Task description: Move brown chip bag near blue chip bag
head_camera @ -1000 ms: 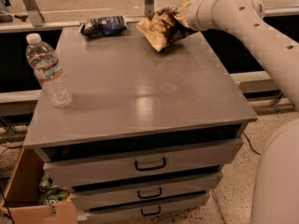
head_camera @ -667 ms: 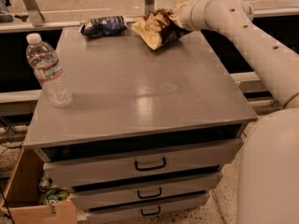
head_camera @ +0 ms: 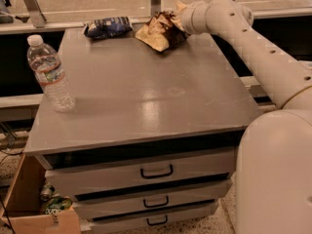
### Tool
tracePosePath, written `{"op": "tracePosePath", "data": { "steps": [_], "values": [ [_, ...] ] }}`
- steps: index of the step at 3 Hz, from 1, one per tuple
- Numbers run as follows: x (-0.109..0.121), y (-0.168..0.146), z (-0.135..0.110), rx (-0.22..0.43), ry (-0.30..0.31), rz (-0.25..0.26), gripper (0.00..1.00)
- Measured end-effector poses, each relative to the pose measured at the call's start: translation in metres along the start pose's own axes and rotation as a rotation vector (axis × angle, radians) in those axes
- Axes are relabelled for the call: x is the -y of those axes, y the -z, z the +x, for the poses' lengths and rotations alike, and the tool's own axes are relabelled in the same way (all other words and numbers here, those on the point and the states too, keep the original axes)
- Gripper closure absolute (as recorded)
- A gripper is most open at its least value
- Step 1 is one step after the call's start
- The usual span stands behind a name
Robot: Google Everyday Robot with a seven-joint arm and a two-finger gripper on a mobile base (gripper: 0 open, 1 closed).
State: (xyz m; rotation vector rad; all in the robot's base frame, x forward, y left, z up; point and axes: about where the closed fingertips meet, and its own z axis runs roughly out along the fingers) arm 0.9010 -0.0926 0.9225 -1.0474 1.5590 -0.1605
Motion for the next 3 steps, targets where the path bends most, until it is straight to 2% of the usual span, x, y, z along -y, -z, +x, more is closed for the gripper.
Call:
{"op": "tracePosePath", "data": {
  "steps": [2,3],
  "values": [
    [-0.01,-0.009,-0.018,0.043,-0.032,-0.024,0.14],
    [-0.015,-0.013,-0.025,0.054,-0.042,-0.035,0.0]
  ]
}}
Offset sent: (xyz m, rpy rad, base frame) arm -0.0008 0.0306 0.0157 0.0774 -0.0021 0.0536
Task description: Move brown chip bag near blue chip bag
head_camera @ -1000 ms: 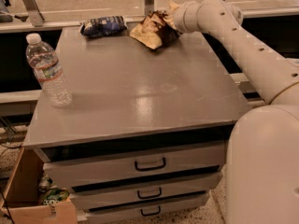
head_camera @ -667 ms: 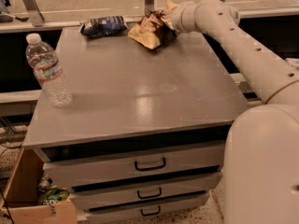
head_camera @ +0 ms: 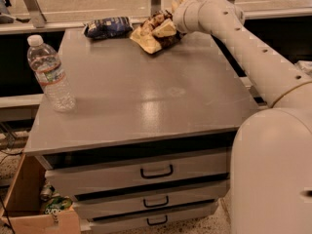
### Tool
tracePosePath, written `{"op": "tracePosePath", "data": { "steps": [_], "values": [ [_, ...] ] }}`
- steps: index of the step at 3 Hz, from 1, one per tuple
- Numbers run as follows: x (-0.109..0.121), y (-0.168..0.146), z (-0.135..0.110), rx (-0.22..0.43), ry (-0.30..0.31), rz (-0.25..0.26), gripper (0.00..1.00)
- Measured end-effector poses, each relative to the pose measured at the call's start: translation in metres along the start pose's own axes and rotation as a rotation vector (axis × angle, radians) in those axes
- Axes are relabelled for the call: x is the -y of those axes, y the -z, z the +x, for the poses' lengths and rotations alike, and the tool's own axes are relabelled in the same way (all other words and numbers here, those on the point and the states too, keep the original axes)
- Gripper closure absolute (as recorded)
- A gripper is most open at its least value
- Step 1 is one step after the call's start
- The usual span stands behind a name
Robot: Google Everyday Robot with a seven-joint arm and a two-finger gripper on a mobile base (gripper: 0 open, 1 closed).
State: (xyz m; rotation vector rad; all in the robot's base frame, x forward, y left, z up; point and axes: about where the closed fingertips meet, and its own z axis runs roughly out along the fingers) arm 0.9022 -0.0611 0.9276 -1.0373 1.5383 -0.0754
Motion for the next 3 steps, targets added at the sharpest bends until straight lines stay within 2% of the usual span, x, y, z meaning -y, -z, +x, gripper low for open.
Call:
{"op": "tracePosePath", "data": {
  "steps": [1,2,3],
  "values": [
    [0.006,0.004,-0.007,0.014,-0.004,0.004,0.0],
    [0.033,0.042,-0.009,-0.011,0.011,0.018,0.0],
    [0.065,0.105,-0.01,-0.041,0.033,0.013,0.0]
  ]
}}
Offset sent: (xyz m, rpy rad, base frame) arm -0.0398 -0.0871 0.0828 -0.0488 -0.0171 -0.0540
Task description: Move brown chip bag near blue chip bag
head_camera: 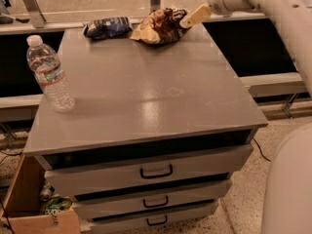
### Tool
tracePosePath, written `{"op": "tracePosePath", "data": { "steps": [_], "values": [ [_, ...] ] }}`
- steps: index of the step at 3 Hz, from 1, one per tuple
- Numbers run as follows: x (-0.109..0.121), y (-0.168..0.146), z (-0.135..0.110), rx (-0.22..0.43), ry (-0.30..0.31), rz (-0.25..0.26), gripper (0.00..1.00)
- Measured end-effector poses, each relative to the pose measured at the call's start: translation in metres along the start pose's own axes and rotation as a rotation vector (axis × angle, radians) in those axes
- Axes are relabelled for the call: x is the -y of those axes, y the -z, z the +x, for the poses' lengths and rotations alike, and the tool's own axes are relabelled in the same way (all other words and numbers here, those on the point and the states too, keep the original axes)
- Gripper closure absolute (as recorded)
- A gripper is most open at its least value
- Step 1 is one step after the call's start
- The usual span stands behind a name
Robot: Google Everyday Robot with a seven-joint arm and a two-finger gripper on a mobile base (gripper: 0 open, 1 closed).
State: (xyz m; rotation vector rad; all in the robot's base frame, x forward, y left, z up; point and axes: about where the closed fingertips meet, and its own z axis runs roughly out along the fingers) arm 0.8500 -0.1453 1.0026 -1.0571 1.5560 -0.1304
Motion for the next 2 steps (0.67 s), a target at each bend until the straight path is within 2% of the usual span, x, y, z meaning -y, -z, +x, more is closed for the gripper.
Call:
{"op": "tracePosePath", "data": {
  "steps": [1,2],
  "values": [
    [0.023,0.076,-0.002,-0.004,0.024,0.0,0.0],
    [0.031,0.142,0.001,-0.002,-0.024,0.031,0.0]
  ]
}}
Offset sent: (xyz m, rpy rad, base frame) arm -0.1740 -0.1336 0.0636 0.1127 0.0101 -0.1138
